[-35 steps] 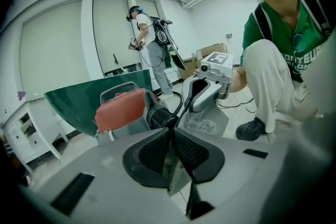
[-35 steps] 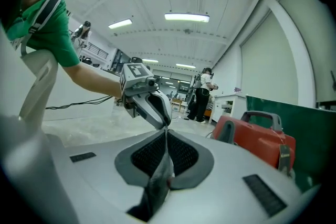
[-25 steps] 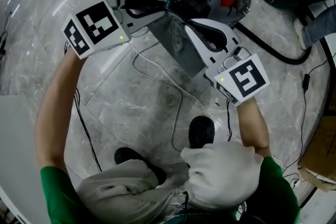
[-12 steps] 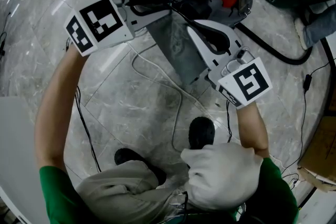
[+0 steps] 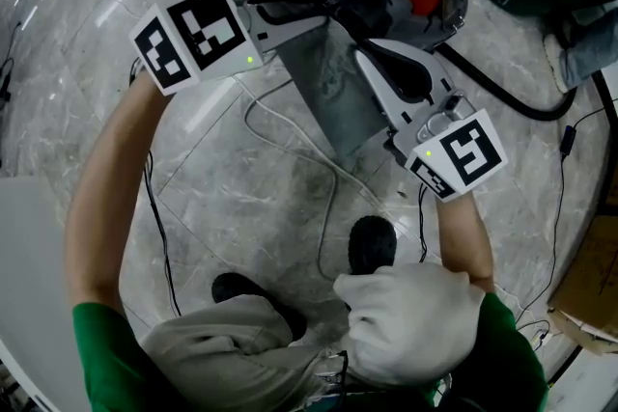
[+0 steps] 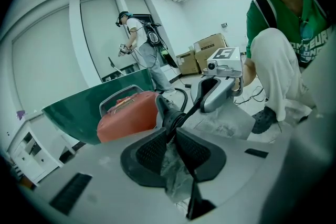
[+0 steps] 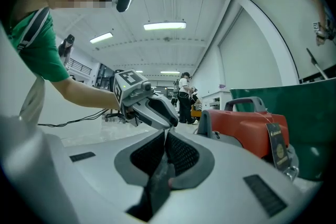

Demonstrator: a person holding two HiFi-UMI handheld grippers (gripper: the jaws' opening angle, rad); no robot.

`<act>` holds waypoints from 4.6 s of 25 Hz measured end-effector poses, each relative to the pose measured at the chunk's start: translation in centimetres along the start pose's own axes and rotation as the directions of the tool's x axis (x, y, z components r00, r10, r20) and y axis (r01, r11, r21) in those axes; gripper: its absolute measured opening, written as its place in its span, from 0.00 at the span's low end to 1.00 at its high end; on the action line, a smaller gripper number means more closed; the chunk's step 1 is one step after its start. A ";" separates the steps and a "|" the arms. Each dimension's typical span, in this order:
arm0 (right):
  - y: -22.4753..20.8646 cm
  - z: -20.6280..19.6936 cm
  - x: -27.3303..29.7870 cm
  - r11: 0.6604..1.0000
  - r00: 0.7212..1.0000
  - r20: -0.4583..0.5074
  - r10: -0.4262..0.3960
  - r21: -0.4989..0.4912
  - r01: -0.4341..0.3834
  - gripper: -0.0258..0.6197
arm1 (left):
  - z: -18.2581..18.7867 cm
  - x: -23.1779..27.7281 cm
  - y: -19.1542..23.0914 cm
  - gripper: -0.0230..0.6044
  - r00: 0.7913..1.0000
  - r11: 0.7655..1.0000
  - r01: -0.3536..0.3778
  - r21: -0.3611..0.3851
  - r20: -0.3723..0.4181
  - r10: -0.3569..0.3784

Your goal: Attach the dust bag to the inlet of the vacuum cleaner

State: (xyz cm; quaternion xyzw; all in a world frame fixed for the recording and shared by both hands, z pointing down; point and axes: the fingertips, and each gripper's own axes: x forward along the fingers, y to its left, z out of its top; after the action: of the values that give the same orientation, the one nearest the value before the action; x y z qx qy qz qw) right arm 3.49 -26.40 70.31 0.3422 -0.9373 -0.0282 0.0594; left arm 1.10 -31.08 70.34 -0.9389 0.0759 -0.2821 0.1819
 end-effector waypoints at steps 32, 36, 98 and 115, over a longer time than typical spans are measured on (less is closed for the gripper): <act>-3.5 -0.4 -0.6 0.998 1.000 0.004 -0.025 0.052 0.025 0.10 | 0.3 1.9 1.9 0.13 0.997 0.996 -0.063 -0.067 0.044 0.066; -3.6 -0.3 -1.3 0.997 0.999 -0.008 -0.044 0.057 0.044 0.11 | 0.4 1.4 1.9 0.13 0.993 0.992 -0.100 -0.076 0.057 0.104; -1.9 34.5 -6.5 0.968 0.931 -0.334 -0.147 0.146 0.205 0.05 | 24.5 -23.7 6.0 0.04 0.971 0.823 -0.098 -0.560 0.128 0.203; -3.9 58.0 -12.0 0.959 0.942 -0.301 -0.150 0.186 0.212 0.05 | 45.3 -36.2 11.3 0.04 0.909 0.629 -0.212 -0.748 0.086 0.408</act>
State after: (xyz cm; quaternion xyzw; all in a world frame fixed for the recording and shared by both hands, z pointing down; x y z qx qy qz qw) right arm 7.50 -20.99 11.32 0.4323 -0.8808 0.1175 0.1531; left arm -4.11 -19.14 12.76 -0.9329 0.3193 -0.0740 -0.1489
